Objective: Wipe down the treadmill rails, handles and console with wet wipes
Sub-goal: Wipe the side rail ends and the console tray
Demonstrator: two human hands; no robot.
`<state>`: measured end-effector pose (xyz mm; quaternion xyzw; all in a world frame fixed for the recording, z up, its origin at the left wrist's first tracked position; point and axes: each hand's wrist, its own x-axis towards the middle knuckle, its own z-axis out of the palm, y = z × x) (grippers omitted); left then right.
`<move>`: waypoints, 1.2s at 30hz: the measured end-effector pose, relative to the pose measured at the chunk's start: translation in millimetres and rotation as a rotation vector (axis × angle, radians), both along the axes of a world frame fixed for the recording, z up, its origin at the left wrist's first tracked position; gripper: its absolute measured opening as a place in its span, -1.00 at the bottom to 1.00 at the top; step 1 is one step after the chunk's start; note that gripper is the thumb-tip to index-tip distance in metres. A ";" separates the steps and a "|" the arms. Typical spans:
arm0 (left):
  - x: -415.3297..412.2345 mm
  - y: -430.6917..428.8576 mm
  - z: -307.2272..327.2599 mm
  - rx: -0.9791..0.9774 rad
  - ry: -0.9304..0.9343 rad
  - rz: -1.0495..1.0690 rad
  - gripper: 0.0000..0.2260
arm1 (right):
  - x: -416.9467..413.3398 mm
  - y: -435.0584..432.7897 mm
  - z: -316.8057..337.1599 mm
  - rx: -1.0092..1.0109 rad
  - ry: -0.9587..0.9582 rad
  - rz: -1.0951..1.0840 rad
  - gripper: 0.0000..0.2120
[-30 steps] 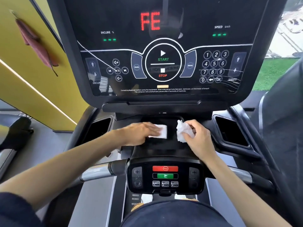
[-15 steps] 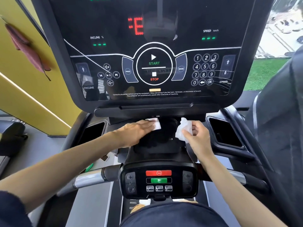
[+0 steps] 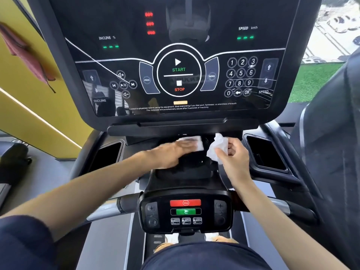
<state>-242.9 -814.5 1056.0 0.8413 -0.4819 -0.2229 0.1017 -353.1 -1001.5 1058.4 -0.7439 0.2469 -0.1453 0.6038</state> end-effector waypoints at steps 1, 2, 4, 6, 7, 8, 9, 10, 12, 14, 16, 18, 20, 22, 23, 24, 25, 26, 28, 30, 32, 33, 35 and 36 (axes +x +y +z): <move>-8.8 -8.3 -2.1 -0.009 0.063 -0.058 -0.22 | -0.7 -0.4 -0.1 -0.005 0.001 0.001 -0.76; -16.9 -10.5 -1.9 0.002 0.135 -0.108 -0.22 | -1.4 -0.7 -0.4 -0.008 0.003 0.007 -0.76; -21.0 1.7 4.8 0.031 0.230 -0.167 -0.23 | -1.7 -0.8 -0.1 -0.012 0.006 0.020 -0.75; -9.0 21.1 12.3 0.100 0.207 -0.165 -0.20 | -1.7 -0.3 0.9 -0.015 0.008 0.034 -0.76; -1.0 28.3 13.9 0.130 0.165 -0.139 -0.19 | -1.9 0.2 1.8 -0.014 0.010 0.039 -0.76; 4.7 30.4 15.7 0.137 0.131 -0.102 -0.18 | -2.0 0.3 2.8 -0.015 0.009 0.041 -0.75; 4.7 26.6 17.1 0.120 0.115 -0.076 -0.19 | -2.0 0.6 3.5 -0.018 0.008 0.044 -0.74; -0.2 18.5 17.3 0.092 0.117 -0.073 -0.21 | -2.1 0.8 4.0 -0.023 0.008 0.045 -0.73; -15.6 1.4 12.3 0.085 0.179 -0.152 -0.22 | -2.4 1.1 3.6 -0.035 0.013 0.043 -0.72; -19.7 -3.0 10.0 0.078 0.225 -0.239 -0.22 | -2.5 0.9 3.1 -0.044 0.018 0.045 -0.72; -3.5 4.5 10.0 0.095 0.155 -0.190 -0.22 | -2.5 0.8 3.4 -0.041 0.018 0.053 -0.71; 7.8 10.3 9.7 0.088 0.082 -0.093 -0.22 | -2.8 1.2 3.9 -0.036 0.017 0.059 -0.71; 1.7 5.9 8.7 0.080 0.157 -0.115 -0.22 | -3.4 1.4 3.3 -0.041 0.019 0.056 -0.69; -8.3 -0.5 8.0 0.105 0.256 -0.193 -0.21 | -3.5 0.8 1.6 -0.044 0.020 0.051 -0.68; -7.6 -2.7 7.2 0.092 0.258 -0.189 -0.21 | -3.2 0.2 0.7 -0.044 0.023 0.051 -0.70; -3.8 -3.8 6.7 0.063 0.222 -0.147 -0.20 | -2.9 -0.2 0.0 -0.042 0.030 0.054 -0.72; -0.3 -4.4 6.5 0.032 0.176 -0.101 -0.20 | -2.4 -0.4 -0.6 -0.040 0.040 0.056 -0.76; 0.8 -4.8 6.3 0.017 0.154 -0.075 -0.20 | -2.0 -0.5 -0.9 -0.038 0.050 0.059 -0.78; -6.2 -6.3 4.3 0.028 0.205 -0.127 -0.21 | -1.5 -0.3 -2.1 -0.039 0.060 0.064 -0.78; -15.6 -6.7 4.8 0.061 0.265 -0.191 -0.20 | -1.2 -0.4 -2.7 -0.042 0.063 0.067 -0.78; -10.6 -6.0 3.5 0.025 0.189 -0.137 -0.20 | -0.7 -0.1 -2.4 -0.036 0.062 0.070 -0.77; -6.3 -6.5 3.4 0.004 0.139 -0.098 -0.20 | -0.3 0.0 -2.3 -0.034 0.059 0.068 -0.76; -4.6 -9.4 4.2 -0.003 0.121 -0.071 -0.21 | -0.4 0.3 -2.4 -0.036 0.057 0.062 -0.76; -7.9 -11.7 5.1 0.016 0.148 -0.095 -0.22 | -0.6 0.2 -2.4 -0.040 0.059 0.060 -0.76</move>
